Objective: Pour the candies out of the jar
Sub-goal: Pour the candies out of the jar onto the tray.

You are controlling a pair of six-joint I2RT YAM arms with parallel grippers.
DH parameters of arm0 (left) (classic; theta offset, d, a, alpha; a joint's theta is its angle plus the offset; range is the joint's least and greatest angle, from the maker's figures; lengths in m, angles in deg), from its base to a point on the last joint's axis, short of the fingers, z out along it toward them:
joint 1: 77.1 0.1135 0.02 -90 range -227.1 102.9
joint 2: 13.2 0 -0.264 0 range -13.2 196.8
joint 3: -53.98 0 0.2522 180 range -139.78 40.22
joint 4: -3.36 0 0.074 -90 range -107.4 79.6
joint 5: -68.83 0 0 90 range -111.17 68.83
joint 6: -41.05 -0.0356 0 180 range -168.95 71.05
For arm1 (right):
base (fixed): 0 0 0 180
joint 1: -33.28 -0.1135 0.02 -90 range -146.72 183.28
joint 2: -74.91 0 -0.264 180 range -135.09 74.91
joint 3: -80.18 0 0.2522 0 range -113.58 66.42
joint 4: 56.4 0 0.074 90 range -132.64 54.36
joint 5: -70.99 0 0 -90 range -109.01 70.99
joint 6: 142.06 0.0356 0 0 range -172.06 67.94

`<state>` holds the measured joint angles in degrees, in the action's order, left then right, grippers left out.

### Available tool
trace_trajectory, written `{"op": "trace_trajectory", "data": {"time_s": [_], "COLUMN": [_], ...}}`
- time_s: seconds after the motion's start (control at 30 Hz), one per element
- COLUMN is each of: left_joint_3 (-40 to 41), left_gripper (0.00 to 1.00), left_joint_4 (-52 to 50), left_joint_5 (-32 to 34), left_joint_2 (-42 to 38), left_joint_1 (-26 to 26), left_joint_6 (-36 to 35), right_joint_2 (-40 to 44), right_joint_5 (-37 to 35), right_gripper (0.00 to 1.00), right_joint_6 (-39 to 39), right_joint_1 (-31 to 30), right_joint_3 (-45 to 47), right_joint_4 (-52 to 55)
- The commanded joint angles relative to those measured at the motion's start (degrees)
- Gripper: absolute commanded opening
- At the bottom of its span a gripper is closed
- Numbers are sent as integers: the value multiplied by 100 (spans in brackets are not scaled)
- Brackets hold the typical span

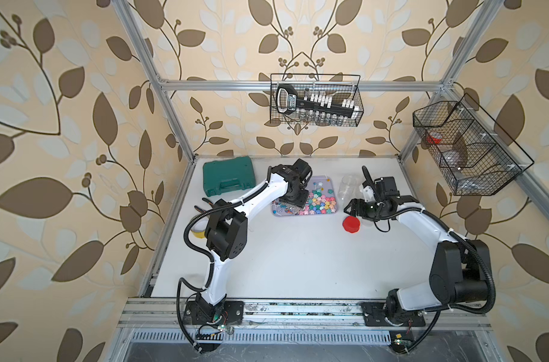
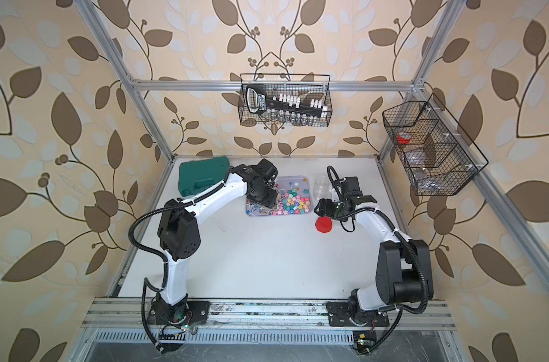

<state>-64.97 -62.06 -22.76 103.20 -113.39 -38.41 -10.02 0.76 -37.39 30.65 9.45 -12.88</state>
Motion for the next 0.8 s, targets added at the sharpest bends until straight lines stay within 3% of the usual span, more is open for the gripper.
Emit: {"op": "trace_trajectory", "data": {"time_s": [0.0, 0.13, 0.33, 0.47, 0.63, 0.77], "left_joint_3": [412, 942, -3, 251, -176, -202], "left_gripper": [23, 25, 25, 26, 25, 26], "left_joint_4": [656, 1328, 265, 600, -176, -604], "left_joint_5": [-99, -118, -195, -268, -1230, -828], "left_joint_2": [-799, -1227, -732, -895, -509, -372], "left_joint_1": [21, 57, 79, 119, 425, 422], "left_joint_6": [53, 172, 481, 500, 999, 836], "right_joint_2": [29, 194, 225, 213, 150, 151], "right_joint_5": [302, 823, 1122, 1087, 1270, 1172], "right_gripper": [76, 77, 76, 76, 77, 77], "right_joint_6": [-145, -176, -193, -181, -145, -149], "right_joint_1": [-43, -88, -476, -476, -494, -499], "right_joint_3": [51, 120, 142, 185, 169, 186], "right_joint_4": [-86, -321, -489, -489, -497, -495]}}
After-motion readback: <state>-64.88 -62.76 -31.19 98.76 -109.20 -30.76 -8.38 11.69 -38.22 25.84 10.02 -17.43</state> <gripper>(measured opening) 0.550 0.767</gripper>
